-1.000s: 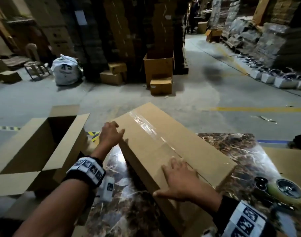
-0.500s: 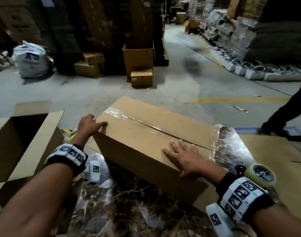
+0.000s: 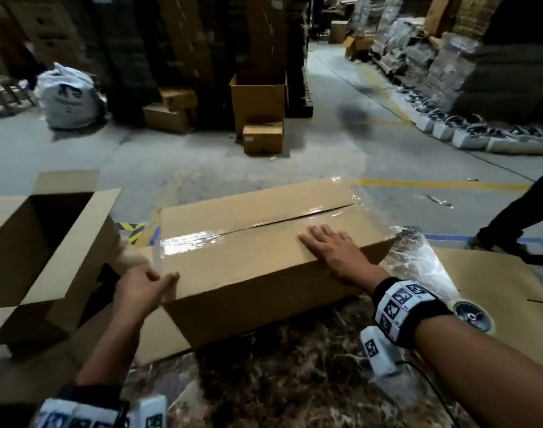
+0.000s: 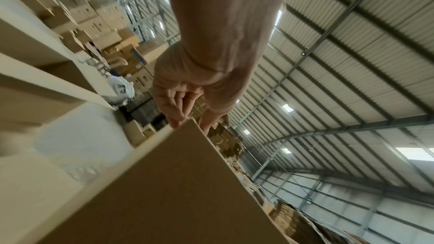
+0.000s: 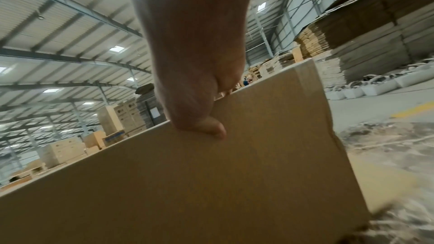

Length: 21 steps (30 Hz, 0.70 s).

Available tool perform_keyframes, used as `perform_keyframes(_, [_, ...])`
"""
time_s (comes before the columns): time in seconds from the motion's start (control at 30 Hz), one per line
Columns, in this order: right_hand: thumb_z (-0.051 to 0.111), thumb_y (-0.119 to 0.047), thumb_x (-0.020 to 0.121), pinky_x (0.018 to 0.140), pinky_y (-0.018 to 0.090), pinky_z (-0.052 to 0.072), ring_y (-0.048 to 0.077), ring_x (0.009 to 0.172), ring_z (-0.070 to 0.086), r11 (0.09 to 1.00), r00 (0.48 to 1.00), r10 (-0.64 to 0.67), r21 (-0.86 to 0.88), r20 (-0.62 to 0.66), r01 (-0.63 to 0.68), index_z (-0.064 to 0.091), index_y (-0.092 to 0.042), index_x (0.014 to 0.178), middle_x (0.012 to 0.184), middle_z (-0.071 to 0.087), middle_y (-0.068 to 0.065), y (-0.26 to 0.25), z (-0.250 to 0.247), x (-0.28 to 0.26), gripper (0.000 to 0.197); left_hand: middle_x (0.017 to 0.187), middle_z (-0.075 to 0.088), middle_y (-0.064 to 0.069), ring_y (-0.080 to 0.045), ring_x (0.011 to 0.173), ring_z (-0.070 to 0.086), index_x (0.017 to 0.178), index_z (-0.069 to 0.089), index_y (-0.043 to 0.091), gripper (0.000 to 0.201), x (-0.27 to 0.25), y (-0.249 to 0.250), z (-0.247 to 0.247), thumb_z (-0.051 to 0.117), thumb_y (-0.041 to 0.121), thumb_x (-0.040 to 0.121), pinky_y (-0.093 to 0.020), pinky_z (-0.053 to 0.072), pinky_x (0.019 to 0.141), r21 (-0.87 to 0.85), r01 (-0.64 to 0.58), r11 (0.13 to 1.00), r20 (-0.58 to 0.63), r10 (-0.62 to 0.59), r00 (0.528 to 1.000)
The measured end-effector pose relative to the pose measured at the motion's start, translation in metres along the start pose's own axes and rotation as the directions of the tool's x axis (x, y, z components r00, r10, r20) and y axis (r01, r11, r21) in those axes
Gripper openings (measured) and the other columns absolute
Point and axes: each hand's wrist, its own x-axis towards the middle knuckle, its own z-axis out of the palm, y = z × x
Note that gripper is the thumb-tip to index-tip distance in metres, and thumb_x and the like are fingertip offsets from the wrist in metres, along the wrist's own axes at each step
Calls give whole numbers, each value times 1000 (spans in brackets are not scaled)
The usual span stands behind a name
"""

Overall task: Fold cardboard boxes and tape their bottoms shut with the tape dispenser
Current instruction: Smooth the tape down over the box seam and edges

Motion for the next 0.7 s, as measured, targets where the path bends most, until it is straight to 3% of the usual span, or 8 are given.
perform_keyframes(0.17, [46, -7, 96, 115, 68, 9, 37, 151, -2, 975, 977, 214, 65, 11, -214, 0, -37, 156, 166, -4, 4, 4, -4, 6, 82, 54, 62, -10, -15, 39, 57, 73, 63, -1, 19, -54, 15, 29, 68, 5, 90, -21, 44, 41, -185, -10, 983, 198, 47, 979])
perform_keyframes(0.23, [51, -15, 95, 115, 69, 13, 40, 150, 2, 958, 967, 253, 137, 21, -253, 12, -34, 155, 165, 3, 7, -10, -8, 3, 74, 58, 67, -7, -15, 47, 64, 74, 68, 7, 19, -46, 18, 21, 70, 18, 89, -26, 52, 53, -130, -80, 988, 122, 96, 988])
perform_keyframes(0.3, [55, -20, 91, 117, 61, 20, 35, 150, 9, 951, 967, 246, 206, -61, -229, 29, -30, 150, 163, 13, 9, -33, -11, -3, 65, 68, 71, -2, -18, 63, 69, 80, 69, 15, 17, -21, 19, 8, 71, 31, 88, -36, 58, 66, -115, -145, 983, -42, 141, 989])
perform_keyframes(0.4, [53, -24, 93, 117, 43, 24, 26, 150, 16, 945, 974, 87, 326, -210, -14, 38, -27, 147, 162, 21, 8, -82, -9, -19, 56, 98, 68, -7, -27, 92, 66, 107, 65, 11, 39, 45, 21, 0, 74, 39, 82, -43, 55, 86, -191, -181, 965, -179, 147, 973])
perform_keyframes(0.47, [49, -34, 97, 119, 41, 20, 25, 151, 11, 925, 981, -48, 363, -190, 116, 33, -28, 150, 163, 16, 7, -115, -3, -28, 56, 122, 59, -14, -29, 111, 59, 131, 52, 9, 61, 86, 27, 1, 75, 37, 83, -46, 48, 99, -315, -174, 933, -152, 132, 980])
perform_keyframes(0.53, [28, -64, 95, 121, 49, 11, 26, 152, 3, 947, 992, -110, 295, -63, 123, 21, -32, 153, 165, 6, 7, -138, 8, -31, 67, 131, 51, -14, -26, 118, 52, 141, 41, 6, 62, 109, 30, 12, 70, 24, 90, -41, 44, 101, -407, -118, 906, -55, 105, 993])
perform_keyframes(0.6, [-4, -84, 75, 120, 55, -1, 27, 152, -8, 977, 994, -109, 186, 4, 106, 9, -34, 156, 166, -6, 6, -144, 22, -31, 96, 126, 56, -12, -24, 112, 55, 136, 49, 5, 50, 113, 30, 28, 68, 15, 91, -35, 46, 91, -429, -83, 900, 26, 104, 994])
perform_keyframes(0.7, [-9, -84, 72, 118, 57, -12, 24, 149, -22, 983, 996, -83, 162, -23, 86, -7, -36, 156, 160, -25, 0, -130, 35, -35, 97, 108, 62, -10, -23, 99, 59, 119, 59, 3, 29, 100, 27, 50, 63, 6, 91, -22, 47, 73, -449, -131, 884, -59, 117, 991])
